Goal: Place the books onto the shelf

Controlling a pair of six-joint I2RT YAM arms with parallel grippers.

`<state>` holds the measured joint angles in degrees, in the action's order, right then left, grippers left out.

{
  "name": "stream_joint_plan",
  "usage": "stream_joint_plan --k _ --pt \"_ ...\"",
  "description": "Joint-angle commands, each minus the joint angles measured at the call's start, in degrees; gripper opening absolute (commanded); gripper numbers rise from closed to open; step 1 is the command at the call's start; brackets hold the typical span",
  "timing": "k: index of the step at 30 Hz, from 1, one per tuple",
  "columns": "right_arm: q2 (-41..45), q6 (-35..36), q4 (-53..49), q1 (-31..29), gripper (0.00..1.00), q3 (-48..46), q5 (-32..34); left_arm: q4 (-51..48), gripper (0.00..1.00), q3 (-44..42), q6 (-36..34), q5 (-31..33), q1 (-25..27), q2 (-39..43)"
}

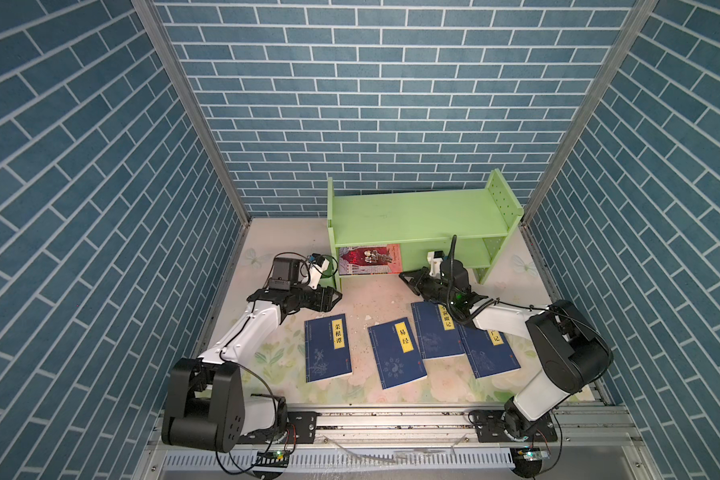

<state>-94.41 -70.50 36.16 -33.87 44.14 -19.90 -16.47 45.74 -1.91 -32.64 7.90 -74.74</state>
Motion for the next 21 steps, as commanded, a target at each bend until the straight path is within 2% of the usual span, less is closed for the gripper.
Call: stream_joint_plan --k 1,21 --pt "-1.01 -0.60 1.90 -0.14 0.00 1.75 -0.93 -0.76 0.71 0.41 0.23 -0.27 0.18 0.83" --pt "-2.53 -0.87 2.31 0.12 0.00 3.01 -1.37 -0.49 0.71 -0.27 0.42 -0.21 0.18 1.57"
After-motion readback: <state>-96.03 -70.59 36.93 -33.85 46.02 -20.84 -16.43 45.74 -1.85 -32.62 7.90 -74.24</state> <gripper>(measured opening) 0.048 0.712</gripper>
